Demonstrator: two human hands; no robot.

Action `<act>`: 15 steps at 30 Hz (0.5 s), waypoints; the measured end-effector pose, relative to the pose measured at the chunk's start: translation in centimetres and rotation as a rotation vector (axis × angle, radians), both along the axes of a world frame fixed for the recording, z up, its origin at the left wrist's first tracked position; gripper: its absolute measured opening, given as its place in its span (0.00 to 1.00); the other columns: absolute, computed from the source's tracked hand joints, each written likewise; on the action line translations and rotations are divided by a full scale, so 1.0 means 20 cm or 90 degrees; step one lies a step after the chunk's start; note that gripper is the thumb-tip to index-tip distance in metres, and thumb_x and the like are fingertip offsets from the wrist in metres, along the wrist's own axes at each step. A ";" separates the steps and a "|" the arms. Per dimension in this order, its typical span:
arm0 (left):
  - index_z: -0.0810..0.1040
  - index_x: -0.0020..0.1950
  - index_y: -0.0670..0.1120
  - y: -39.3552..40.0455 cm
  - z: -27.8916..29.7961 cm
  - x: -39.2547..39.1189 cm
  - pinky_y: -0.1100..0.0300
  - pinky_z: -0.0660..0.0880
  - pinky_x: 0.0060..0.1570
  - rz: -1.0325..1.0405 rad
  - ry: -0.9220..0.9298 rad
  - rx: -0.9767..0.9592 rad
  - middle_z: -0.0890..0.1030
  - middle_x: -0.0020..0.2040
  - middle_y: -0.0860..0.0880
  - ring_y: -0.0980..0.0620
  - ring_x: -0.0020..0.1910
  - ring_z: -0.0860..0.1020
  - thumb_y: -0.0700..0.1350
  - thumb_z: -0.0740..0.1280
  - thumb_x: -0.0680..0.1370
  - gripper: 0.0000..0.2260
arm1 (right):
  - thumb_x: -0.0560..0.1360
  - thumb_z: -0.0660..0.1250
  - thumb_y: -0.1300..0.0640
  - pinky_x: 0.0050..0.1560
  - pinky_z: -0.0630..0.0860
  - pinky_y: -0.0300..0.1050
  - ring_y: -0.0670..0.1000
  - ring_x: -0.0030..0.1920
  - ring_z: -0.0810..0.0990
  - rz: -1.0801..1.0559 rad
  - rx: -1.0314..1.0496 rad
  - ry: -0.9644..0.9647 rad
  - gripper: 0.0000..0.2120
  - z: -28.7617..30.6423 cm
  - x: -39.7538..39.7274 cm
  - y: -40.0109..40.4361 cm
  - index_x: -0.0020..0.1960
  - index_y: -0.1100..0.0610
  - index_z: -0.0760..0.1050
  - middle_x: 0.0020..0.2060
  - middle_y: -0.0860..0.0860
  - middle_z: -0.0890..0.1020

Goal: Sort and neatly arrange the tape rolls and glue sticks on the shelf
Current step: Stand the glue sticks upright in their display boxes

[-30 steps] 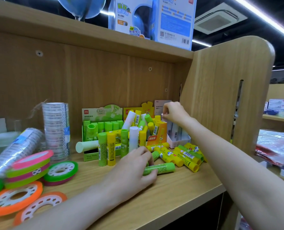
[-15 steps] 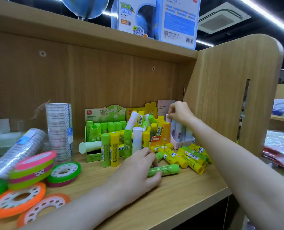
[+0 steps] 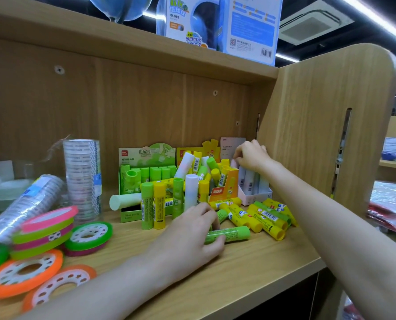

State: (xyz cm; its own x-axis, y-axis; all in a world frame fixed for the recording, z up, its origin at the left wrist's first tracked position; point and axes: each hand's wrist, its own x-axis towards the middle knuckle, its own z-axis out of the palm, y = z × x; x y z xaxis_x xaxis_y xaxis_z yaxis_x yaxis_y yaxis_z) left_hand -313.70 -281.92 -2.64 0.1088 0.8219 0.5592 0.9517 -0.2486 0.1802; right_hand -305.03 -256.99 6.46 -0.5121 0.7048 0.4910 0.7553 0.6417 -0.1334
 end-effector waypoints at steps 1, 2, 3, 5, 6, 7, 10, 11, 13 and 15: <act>0.68 0.49 0.53 0.00 0.00 0.00 0.66 0.64 0.57 0.000 0.001 0.000 0.69 0.56 0.55 0.59 0.57 0.68 0.54 0.60 0.78 0.06 | 0.78 0.61 0.58 0.64 0.65 0.57 0.58 0.63 0.67 0.010 -0.020 0.000 0.10 0.02 0.01 0.00 0.51 0.57 0.80 0.54 0.55 0.80; 0.69 0.50 0.52 0.00 0.00 0.00 0.66 0.64 0.57 0.000 0.003 -0.001 0.69 0.56 0.55 0.59 0.57 0.68 0.54 0.60 0.78 0.07 | 0.78 0.60 0.58 0.64 0.67 0.57 0.59 0.64 0.69 0.024 -0.038 0.020 0.11 0.03 0.02 -0.01 0.53 0.58 0.81 0.55 0.56 0.80; 0.69 0.51 0.52 0.00 0.00 0.00 0.66 0.64 0.57 -0.001 0.005 -0.002 0.69 0.56 0.55 0.59 0.57 0.68 0.54 0.60 0.78 0.07 | 0.79 0.59 0.58 0.65 0.67 0.56 0.59 0.64 0.69 0.041 -0.052 0.060 0.12 0.04 0.04 -0.02 0.55 0.59 0.80 0.56 0.56 0.80; 0.70 0.51 0.51 0.00 0.01 0.00 0.65 0.64 0.58 0.002 0.008 0.001 0.70 0.56 0.55 0.59 0.57 0.68 0.54 0.60 0.78 0.08 | 0.79 0.57 0.60 0.64 0.69 0.48 0.57 0.64 0.72 0.075 -0.062 0.146 0.14 0.06 0.09 -0.09 0.59 0.60 0.78 0.60 0.56 0.78; 0.71 0.52 0.50 0.00 0.01 0.00 0.65 0.65 0.57 0.004 0.012 -0.001 0.70 0.56 0.54 0.59 0.57 0.68 0.54 0.60 0.78 0.08 | 0.80 0.57 0.61 0.61 0.69 0.44 0.56 0.63 0.73 0.093 -0.058 0.163 0.14 0.07 0.12 -0.14 0.60 0.60 0.77 0.60 0.56 0.78; 0.71 0.52 0.50 -0.01 0.02 0.00 0.64 0.65 0.57 0.005 0.016 -0.004 0.70 0.56 0.54 0.58 0.57 0.68 0.53 0.61 0.78 0.09 | 0.79 0.58 0.61 0.59 0.68 0.42 0.54 0.61 0.75 0.116 -0.039 0.165 0.13 0.08 0.14 -0.19 0.60 0.59 0.78 0.60 0.55 0.78; 0.72 0.52 0.49 -0.02 0.03 -0.01 0.60 0.67 0.57 0.007 0.029 -0.019 0.72 0.54 0.53 0.56 0.57 0.71 0.53 0.62 0.77 0.09 | 0.78 0.62 0.61 0.50 0.68 0.32 0.40 0.47 0.77 0.214 0.018 0.180 0.11 0.08 0.18 -0.38 0.55 0.56 0.81 0.54 0.51 0.82; 0.73 0.51 0.48 -0.02 0.04 -0.02 0.59 0.68 0.57 0.009 0.026 -0.024 0.72 0.55 0.52 0.55 0.58 0.71 0.53 0.63 0.76 0.09 | 0.77 0.64 0.60 0.48 0.69 0.31 0.37 0.43 0.76 0.264 0.006 0.192 0.09 0.08 0.19 -0.44 0.53 0.55 0.81 0.52 0.50 0.82; 0.73 0.51 0.47 -0.04 0.04 -0.03 0.57 0.68 0.58 0.015 0.016 -0.037 0.73 0.55 0.51 0.53 0.61 0.72 0.52 0.64 0.76 0.09 | 0.75 0.67 0.58 0.50 0.74 0.36 0.39 0.44 0.79 0.363 -0.060 0.192 0.07 0.04 0.17 -0.53 0.51 0.54 0.82 0.49 0.50 0.83; 0.74 0.50 0.47 -0.05 0.04 -0.05 0.58 0.68 0.57 0.029 0.015 -0.042 0.74 0.54 0.51 0.52 0.59 0.72 0.52 0.65 0.75 0.10 | 0.73 0.70 0.57 0.53 0.75 0.41 0.45 0.50 0.80 0.409 -0.118 0.162 0.08 0.00 0.13 -0.61 0.52 0.56 0.81 0.48 0.50 0.83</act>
State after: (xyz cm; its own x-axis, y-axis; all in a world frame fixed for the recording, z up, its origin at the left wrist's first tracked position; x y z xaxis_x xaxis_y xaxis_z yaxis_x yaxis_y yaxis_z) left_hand -314.64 -282.99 -1.82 0.0832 0.8612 0.5015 0.9660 -0.1933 0.1718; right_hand -302.43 -269.14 6.38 -0.7398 0.3854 0.5515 0.1667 0.8991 -0.4047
